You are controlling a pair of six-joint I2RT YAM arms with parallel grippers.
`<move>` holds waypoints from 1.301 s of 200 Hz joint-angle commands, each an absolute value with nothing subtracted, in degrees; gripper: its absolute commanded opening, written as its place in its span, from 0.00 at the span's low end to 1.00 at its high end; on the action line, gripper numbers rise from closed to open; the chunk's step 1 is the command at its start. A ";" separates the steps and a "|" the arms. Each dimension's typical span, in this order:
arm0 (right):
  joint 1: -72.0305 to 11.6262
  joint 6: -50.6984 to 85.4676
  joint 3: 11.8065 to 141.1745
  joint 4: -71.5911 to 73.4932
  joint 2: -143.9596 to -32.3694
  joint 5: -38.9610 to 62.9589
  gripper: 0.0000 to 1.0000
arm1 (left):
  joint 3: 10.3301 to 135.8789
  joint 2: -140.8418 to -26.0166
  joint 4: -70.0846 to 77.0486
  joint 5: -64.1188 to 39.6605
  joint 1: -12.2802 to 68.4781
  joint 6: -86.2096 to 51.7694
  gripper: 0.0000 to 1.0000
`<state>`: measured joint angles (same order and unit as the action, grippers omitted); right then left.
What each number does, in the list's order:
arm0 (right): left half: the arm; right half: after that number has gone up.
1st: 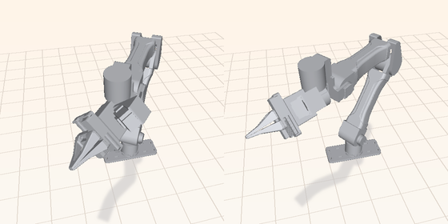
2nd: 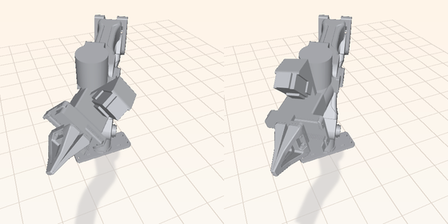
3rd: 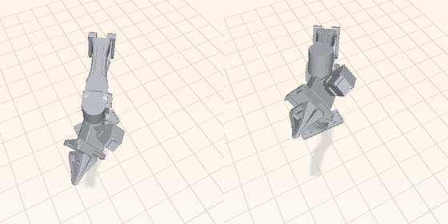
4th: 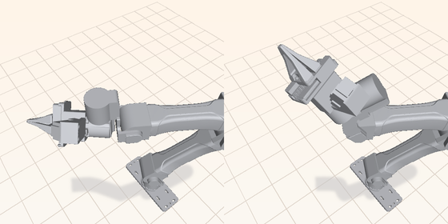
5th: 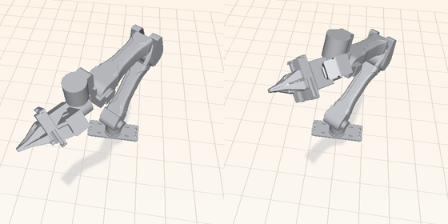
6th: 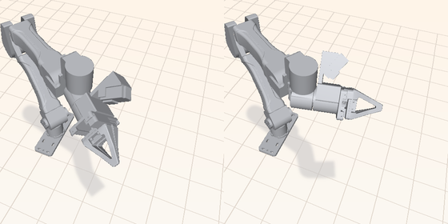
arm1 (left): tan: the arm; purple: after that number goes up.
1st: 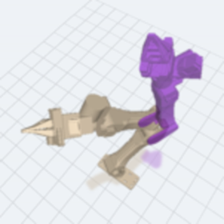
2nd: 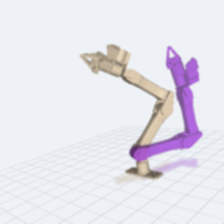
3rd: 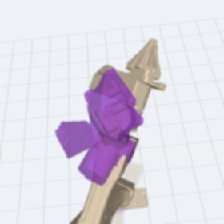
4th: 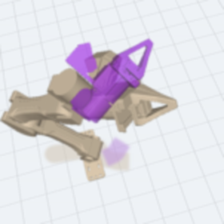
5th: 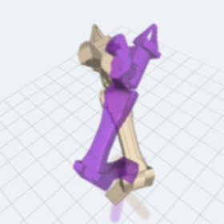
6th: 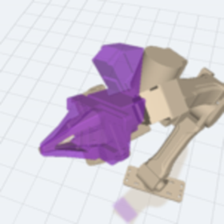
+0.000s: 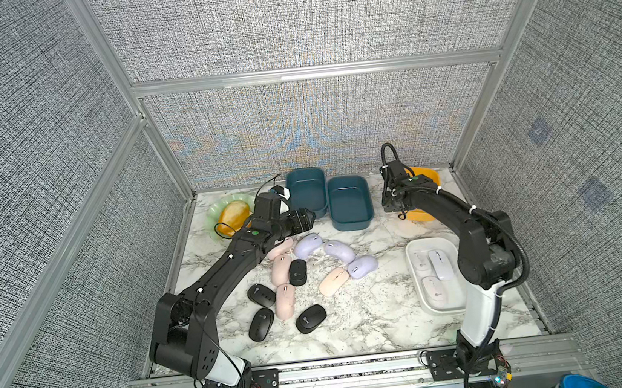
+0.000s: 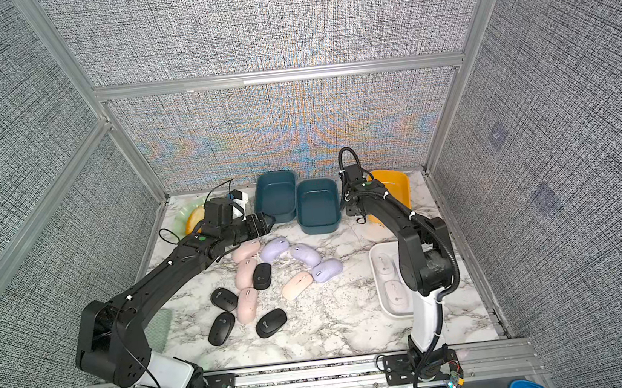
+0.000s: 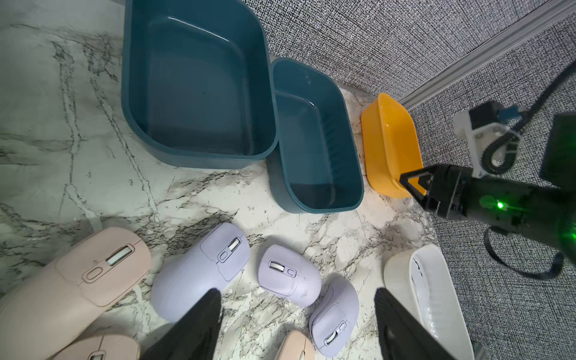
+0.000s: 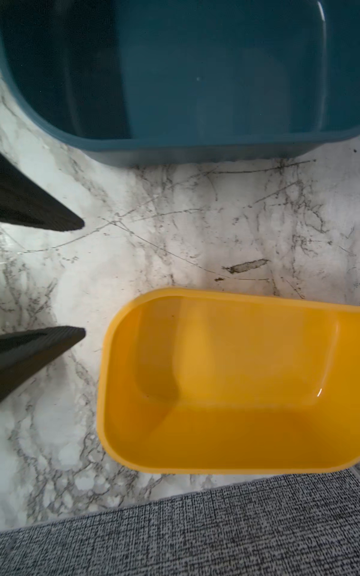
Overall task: Place the mice by color into the storage box
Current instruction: Move the storage box to the center of the board.
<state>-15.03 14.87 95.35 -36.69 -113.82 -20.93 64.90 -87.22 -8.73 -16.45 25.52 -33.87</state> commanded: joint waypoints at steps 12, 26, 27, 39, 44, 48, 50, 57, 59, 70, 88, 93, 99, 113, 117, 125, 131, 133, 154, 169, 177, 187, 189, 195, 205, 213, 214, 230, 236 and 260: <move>-12.45 13.10 104.29 -40.28 -121.39 -17.79 0.53 | 65.39 -87.24 -8.77 -16.00 25.49 -32.79 0.78; -11.66 13.66 106.44 -40.35 -123.55 -18.17 0.52 | 65.48 -87.46 -8.86 -15.96 25.53 -32.70 0.79; -11.59 13.68 106.57 -40.35 -123.69 -18.09 0.53 | 65.57 -87.46 -8.87 -15.98 25.51 -32.70 0.79; -10.91 13.74 108.08 -40.34 -125.27 -16.29 0.50 | 65.65 -87.55 -8.94 -16.17 25.51 -32.70 0.79; -10.79 13.87 108.50 -40.34 -125.78 -15.90 0.48 | 65.65 -87.58 -8.94 -16.26 25.51 -32.70 0.79; -10.62 13.89 108.81 -40.34 -126.17 -15.63 0.46 | 65.70 -87.56 -8.82 -16.26 25.49 -32.72 0.79; -10.57 13.93 108.99 -40.39 -126.38 -15.53 0.45 | 65.67 -87.61 -8.86 -16.26 25.49 -32.70 0.78; -10.62 13.89 109.45 -40.59 -127.02 -15.45 0.41 | 65.66 -87.59 -8.85 -16.33 25.49 -32.70 0.79; -10.57 13.95 109.54 -40.58 -127.14 -15.44 0.40 | 65.66 -87.62 -8.87 -16.30 25.49 -32.70 0.78; -10.61 13.97 109.40 -40.31 -127.61 -15.22 0.32 | 65.65 -87.56 -8.83 -16.33 25.49 -32.70 0.79; -10.56 14.56 108.77 -39.87 -127.72 -15.55 0.25 | 65.83 -87.62 -8.96 -16.68 25.49 -32.74 0.78; -10.59 14.54 108.52 -39.62 -127.60 -15.57 0.24 | 65.83 -87.57 -8.95 -16.78 25.49 -32.70 0.79; -10.68 14.31 108.02 -39.11 -127.43 -15.62 0.21 | 65.95 -87.53 -9.08 -16.81 25.49 -32.70 0.78; -10.89 13.85 106.95 -38.54 -126.83 -16.19 0.15 | 66.18 -87.31 -9.23 -16.94 25.41 -32.69 0.78; -10.99 13.79 106.59 -38.39 -126.45 -16.26 0.14 | 66.14 -87.20 -9.15 -17.08 25.44 -32.70 0.79; -11.24 13.48 105.29 -37.67 -125.58 -15.77 0.11 | 66.02 -87.07 -8.98 -17.30 25.42 -32.77 0.79; -11.33 13.38 104.31 -37.05 -124.97 -15.74 0.10 | 65.97 -86.86 -8.88 -17.46 25.40 -32.78 0.79; -11.42 13.30 104.01 -36.84 -124.72 -15.80 0.09 | 65.93 -86.89 -8.83 -17.53 25.40 -32.78 0.79; -12.69 12.43 101.29 -37.51 -122.34 -18.63 0.04 | 66.13 -86.75 -9.19 -17.32 25.40 -32.53 0.78; -14.71 10.54 96.02 -35.51 -118.57 -19.39 0.02 | 66.35 -86.50 -9.37 -17.05 25.44 -32.14 0.79; -15.73 10.12 92.87 -34.21 -116.44 -19.59 0.02 | 66.13 -86.28 -9.16 -16.85 25.39 -32.17 0.79; -16.80 9.85 89.70 -33.14 -114.05 -19.05 0.02 | 65.92 -86.21 -9.05 -16.74 25.39 -32.32 0.78; -17.01 9.91 88.87 -32.98 -113.61 -18.96 0.02 | 65.94 -86.17 -9.05 -16.82 25.40 -32.34 0.79; -17.49 10.21 86.83 -32.44 -112.34 -18.90 0.02 | 65.93 -86.22 -9.01 -17.02 25.39 -32.34 0.79; -18.37 11.16 83.76 -31.60 -110.74 -19.57 0.02 | 65.92 -86.26 -8.83 -17.52 25.38 -32.51 0.79; -19.42 12.16 81.41 -30.93 -109.38 -21.84 0.02 | 66.02 -86.22 -8.96 -17.58 25.40 -32.52 0.78; -19.51 12.23 81.14 -30.85 -109.23 -22.12 0.02 | 66.01 -86.17 -8.96 -17.58 25.40 -32.52 0.78; -21.46 12.34 77.85 -29.73 -107.77 -24.21 0.03 | 65.83 -86.21 -8.81 -17.32 25.40 -32.42 0.79; -21.80 12.45 77.17 -29.71 -107.70 -24.26 0.03 | 65.83 -86.21 -8.78 -17.40 25.39 -32.52 0.79; -23.23 12.71 75.87 -30.07 -107.72 -23.97 0.05 | 65.77 -86.30 -8.70 -17.85 25.38 -32.65 0.78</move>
<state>-22.24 11.75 77.17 -31.07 -108.09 -22.37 65.78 -86.52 -9.26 -17.12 25.36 -32.99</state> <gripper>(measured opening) 0.072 0.786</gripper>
